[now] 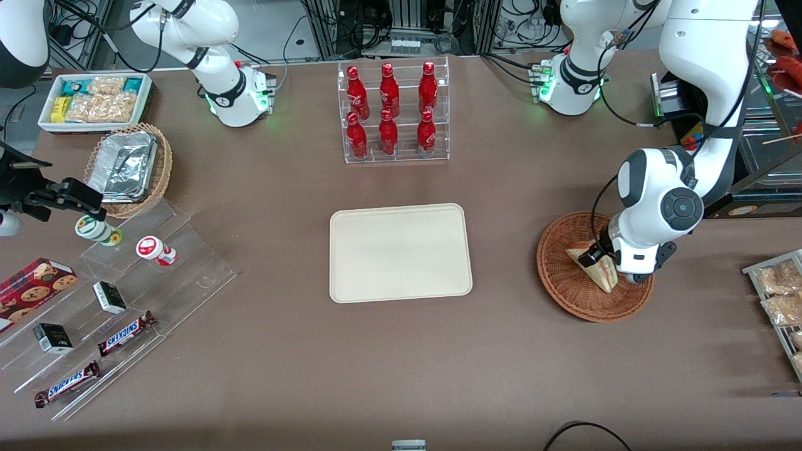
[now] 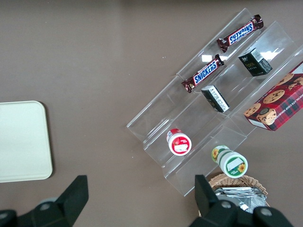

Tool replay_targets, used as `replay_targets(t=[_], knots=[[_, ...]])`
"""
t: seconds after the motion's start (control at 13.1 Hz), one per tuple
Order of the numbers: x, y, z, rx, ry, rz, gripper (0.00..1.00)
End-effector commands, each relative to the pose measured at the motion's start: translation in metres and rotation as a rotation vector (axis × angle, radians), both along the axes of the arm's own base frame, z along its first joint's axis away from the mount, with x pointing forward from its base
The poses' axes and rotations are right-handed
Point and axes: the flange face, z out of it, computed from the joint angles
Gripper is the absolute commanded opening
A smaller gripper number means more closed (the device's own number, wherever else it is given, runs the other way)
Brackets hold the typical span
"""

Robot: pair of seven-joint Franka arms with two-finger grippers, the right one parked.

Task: Place sandwich from basket to tray
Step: 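Lift the sandwich and carry it with the left gripper over the cream tray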

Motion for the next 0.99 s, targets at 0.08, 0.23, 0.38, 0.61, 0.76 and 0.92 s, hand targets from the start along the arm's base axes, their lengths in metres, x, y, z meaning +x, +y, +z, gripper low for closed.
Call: replay_targets(t=[0.08, 0.23, 0.38, 0.61, 0.76, 0.92], knots=[[0.004, -0.004, 0.007, 0.007, -0.008, 0.015, 0.0], [0.01, -0.004, 0.024, 0.009, 0.012, 0.013, 0.0], [0.017, -0.005, 0.05, 0.01, 0.025, 0.005, 0.0], [0.026, -0.033, 0.078, 0.007, 0.011, -0.052, 0.0], [0.023, -0.067, 0.084, 0.008, 0.023, -0.112, 0.0], [0.016, -0.114, 0.088, 0.008, 0.031, -0.181, 0.0]])
